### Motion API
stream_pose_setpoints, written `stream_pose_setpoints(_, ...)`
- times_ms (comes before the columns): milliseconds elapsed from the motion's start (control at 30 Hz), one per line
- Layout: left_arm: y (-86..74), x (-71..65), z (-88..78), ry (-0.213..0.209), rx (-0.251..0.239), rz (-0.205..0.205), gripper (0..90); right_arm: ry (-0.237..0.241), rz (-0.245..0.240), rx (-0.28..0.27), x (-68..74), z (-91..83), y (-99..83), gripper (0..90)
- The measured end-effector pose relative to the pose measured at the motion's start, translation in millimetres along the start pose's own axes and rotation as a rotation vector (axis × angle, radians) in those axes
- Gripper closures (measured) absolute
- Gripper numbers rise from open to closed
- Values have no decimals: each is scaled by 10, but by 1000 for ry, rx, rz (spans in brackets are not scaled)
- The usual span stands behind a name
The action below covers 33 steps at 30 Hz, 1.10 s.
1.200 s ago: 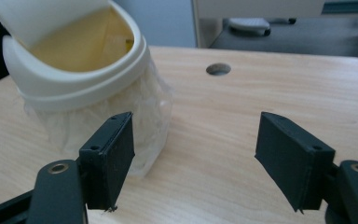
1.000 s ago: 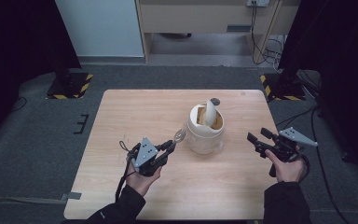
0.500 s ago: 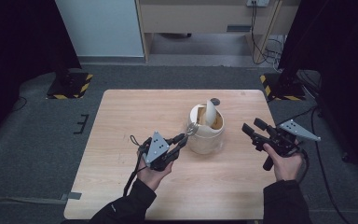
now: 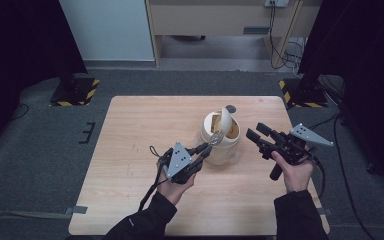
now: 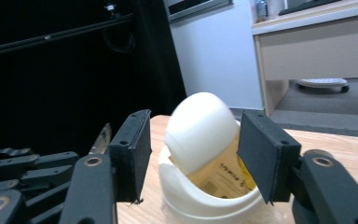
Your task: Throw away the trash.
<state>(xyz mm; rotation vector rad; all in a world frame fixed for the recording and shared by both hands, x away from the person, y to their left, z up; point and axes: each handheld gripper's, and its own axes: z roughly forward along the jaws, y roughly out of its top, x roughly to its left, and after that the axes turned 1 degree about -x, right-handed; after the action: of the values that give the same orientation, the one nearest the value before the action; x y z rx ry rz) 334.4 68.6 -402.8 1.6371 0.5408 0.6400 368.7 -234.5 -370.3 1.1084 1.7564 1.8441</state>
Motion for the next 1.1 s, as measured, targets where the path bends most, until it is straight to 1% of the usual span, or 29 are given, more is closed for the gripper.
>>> stream_pose_setpoints(67, 19, -43, 30, -4, -7, 10, 794, 22, 5, 0, 48, 19, 10, 466)
stream_pose_setpoints(100, 29, -63, 45, -6, -6, 14, 794, 22, 5, 0, 48, 19, 10, 466)
stream_pose_setpoints(200, 48, -116, 93, -15, -11, 24, 794, 46, 14, 4, 94, 28, 11, 494)
stream_pose_setpoints(267, 53, -143, 127, -18, -13, 22, 794, 67, 27, 8, 115, 35, -2, 506)
stream_pose_setpoints(400, 59, -194, 193, -30, -8, 25, 794, 87, 37, 19, 131, 55, -23, 529)
stream_pose_setpoints(467, 59, -213, 220, -37, -4, 28, 794, 111, 47, 29, 150, 76, -42, 548)
stream_pose_setpoints(533, 58, -226, 246, -42, 0, 29, 794, 117, 51, 33, 155, 80, -46, 555)
stream_pose_setpoints(667, 64, -223, 269, -45, -1, 22, 794, 134, 60, 52, 167, 93, -65, 599)
stream_pose_setpoints(833, 68, -232, 263, -47, -10, 17, 793, 161, 83, 72, 186, 132, -94, 625)
stream_pose_setpoints(900, 69, -238, 260, -47, -14, 17, 793, 177, 90, 87, 198, 153, -113, 668)
stream_pose_setpoints(933, 69, -242, 261, -49, -14, 16, 793, 177, 90, 87, 198, 153, -113, 668)
stream_pose_setpoints(1000, 67, -254, 263, -53, -14, 13, 793, 180, 88, 95, 200, 158, -119, 704)
stream_pose_setpoints(1067, 63, -262, 265, -57, -15, 7, 792, 182, 88, 98, 200, 152, -119, 776)
stream_pose_setpoints(1100, 60, -266, 268, -59, -15, 7, 793, 183, 90, 96, 201, 147, -117, 794)
